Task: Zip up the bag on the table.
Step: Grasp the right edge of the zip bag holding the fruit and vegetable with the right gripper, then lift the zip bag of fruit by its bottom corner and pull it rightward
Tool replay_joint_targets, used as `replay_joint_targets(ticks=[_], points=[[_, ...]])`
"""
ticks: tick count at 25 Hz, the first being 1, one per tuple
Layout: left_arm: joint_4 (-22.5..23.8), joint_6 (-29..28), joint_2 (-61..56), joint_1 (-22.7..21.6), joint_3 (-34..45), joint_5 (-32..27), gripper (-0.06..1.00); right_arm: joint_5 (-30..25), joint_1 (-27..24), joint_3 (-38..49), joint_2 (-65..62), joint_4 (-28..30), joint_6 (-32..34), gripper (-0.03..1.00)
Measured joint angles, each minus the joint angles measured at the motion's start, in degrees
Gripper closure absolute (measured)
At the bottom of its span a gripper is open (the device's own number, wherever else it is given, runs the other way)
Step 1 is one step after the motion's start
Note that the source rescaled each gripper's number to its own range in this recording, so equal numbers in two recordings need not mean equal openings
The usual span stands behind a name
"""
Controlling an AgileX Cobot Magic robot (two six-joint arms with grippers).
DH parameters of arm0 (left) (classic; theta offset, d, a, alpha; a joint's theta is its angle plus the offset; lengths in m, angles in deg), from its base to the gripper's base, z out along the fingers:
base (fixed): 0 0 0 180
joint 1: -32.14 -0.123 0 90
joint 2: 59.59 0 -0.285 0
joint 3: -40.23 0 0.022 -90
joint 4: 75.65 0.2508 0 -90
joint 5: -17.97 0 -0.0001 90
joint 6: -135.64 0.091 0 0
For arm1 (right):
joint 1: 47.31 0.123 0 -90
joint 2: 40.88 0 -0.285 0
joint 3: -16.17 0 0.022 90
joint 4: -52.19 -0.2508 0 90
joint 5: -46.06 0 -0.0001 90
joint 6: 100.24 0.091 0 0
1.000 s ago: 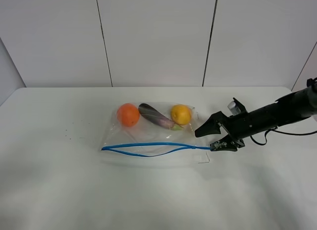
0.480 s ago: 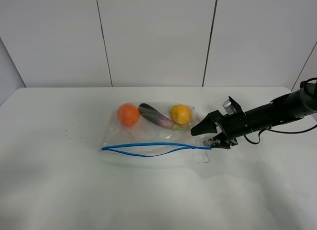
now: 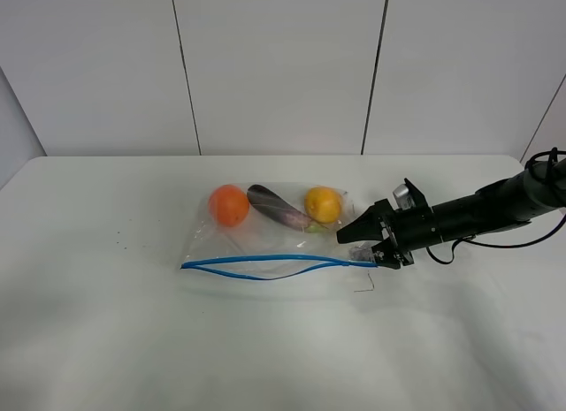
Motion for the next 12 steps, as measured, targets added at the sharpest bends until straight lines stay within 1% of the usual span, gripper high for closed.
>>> replay_joint_targets(ticks=[2,3,5,7,8,12], points=[[0.0,0.0,0.0,0.0,0.0,0.0,-0.01,-0.11,0.0,0.0,0.0,0.0,0.38,0.34],[0.0,0.0,0.0,0.0,0.0,0.0,-0.01,-0.13,0.0,0.0,0.0,0.17,0.67,0.42],[0.0,0.0,0.0,0.0,0.0,0.0,-0.01,-0.26,0.0,0.0,0.0,0.77,1.13,0.64],[0.0,0.0,0.0,0.0,0.0,0.0,-0.01,-0.68,0.0,0.0,0.0,0.99,1.59,0.9],[0.0,0.0,0.0,0.0,0.0,0.0,-0.01,-1.07,0.0,0.0,0.0,0.99,2.01,0.97],[0.0,0.0,0.0,0.0,0.0,0.0,-0.01,-3.24,0.0,0.0,0.0,0.08,5.15,0.97]])
